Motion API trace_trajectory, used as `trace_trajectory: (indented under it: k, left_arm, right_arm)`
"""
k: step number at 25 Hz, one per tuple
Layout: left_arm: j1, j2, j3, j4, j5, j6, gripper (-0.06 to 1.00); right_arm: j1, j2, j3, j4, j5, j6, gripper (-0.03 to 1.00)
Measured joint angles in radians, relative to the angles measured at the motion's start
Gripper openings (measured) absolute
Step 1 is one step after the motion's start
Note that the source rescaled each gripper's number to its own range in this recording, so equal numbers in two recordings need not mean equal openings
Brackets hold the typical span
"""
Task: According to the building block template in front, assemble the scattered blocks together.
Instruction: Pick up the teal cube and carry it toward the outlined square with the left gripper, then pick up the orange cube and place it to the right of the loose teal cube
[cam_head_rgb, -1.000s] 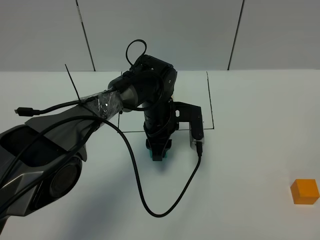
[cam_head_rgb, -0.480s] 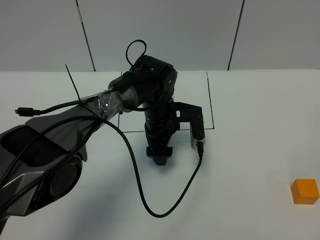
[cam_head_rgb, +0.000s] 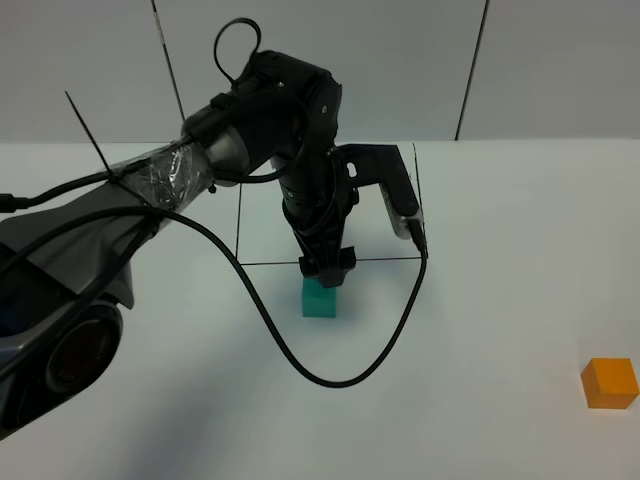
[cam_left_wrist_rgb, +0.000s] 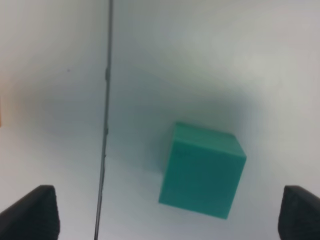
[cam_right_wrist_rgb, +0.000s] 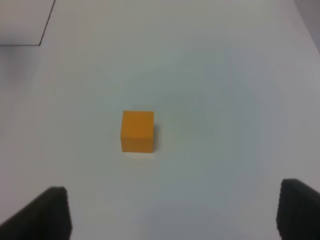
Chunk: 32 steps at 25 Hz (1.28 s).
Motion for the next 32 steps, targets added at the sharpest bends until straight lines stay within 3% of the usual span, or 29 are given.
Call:
trace_trajectory:
  k: [5,12,21,25,32]
  left_arm:
    - [0.052,-0.054,0.000,0.007,0.001,-0.164,0.95]
    - [0.257,-0.134,0.000,0.014,-0.001,-0.332,0.93]
    - [0.514,-0.281,0.021,-0.073,0.000,-0.373,0.91]
    - [0.583,-0.362,0.123,-0.082,-0.014,-0.374,0.90]
    - [0.659,-0.565,0.420,-0.073,-0.158,-0.398,0.88]
  right_arm:
    - [0.000,0.000,0.000,0.000,0.000,0.000,0.70]
    - [0.000,0.000,0.000,0.000,0.000,0.000,0.70]
    - [0.000,0.000,0.000,0.000,0.000,0.000,0.70]
    - [0.000,0.000,0.000,0.000,0.000,0.000,0.70]
    - [0.000,0.000,0.000,0.000,0.000,0.000,0.70]
